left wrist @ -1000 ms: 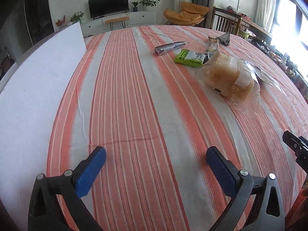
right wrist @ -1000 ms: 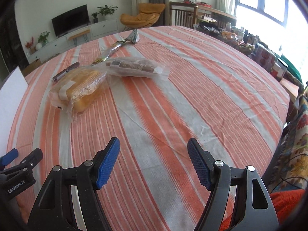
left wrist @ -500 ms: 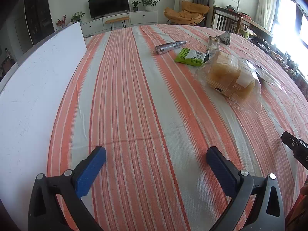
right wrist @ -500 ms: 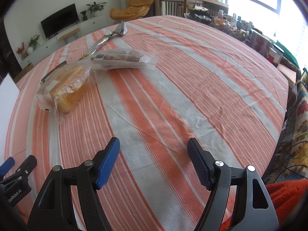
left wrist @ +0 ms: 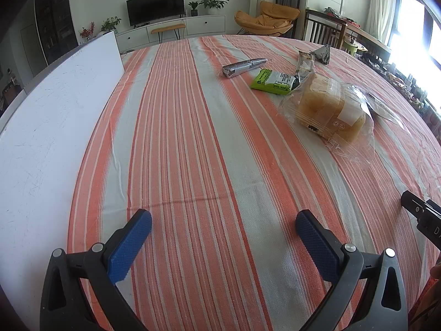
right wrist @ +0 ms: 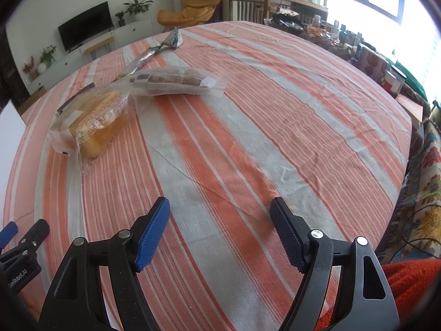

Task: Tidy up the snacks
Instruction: 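Move the left gripper toward the brown wrapped stick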

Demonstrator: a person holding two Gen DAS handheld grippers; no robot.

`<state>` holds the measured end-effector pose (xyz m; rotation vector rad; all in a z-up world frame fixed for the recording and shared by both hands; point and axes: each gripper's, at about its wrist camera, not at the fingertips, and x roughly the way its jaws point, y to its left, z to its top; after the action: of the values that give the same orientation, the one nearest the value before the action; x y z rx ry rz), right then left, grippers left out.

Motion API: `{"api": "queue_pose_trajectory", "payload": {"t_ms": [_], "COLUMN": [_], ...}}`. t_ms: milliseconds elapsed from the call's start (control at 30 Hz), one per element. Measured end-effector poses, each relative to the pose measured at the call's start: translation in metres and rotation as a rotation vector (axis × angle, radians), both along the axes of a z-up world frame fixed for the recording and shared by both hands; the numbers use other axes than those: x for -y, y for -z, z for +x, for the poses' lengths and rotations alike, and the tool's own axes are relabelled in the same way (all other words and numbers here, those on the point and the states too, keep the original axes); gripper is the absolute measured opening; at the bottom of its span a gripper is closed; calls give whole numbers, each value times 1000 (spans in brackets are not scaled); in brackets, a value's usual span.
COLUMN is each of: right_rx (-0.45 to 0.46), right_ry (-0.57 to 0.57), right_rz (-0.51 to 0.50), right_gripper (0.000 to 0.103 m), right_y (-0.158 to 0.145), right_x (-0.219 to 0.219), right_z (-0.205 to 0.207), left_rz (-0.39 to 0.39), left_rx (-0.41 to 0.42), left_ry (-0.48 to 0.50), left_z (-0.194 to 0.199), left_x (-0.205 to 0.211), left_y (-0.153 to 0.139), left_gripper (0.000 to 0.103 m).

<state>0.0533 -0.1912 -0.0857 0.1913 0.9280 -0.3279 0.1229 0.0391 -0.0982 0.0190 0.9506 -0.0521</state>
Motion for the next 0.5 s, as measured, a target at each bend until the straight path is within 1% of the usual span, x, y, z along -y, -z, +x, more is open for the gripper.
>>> {"api": "queue_pose_trajectory", "payload": {"t_ms": [333, 500], "right_rx": [-6, -11], "right_ry": [-3, -10], "right_rz": [-6, -10], "right_gripper": [80, 84], "right_y": [0, 1], "right_x": [-1, -3], "right_z": [-1, -1], "left_rz": [0, 0], "left_rx": [0, 0], "left_ry": [0, 0], "left_z": [0, 0], "left_x": [0, -1], "left_y": [0, 0], "left_gripper": [103, 103]}}
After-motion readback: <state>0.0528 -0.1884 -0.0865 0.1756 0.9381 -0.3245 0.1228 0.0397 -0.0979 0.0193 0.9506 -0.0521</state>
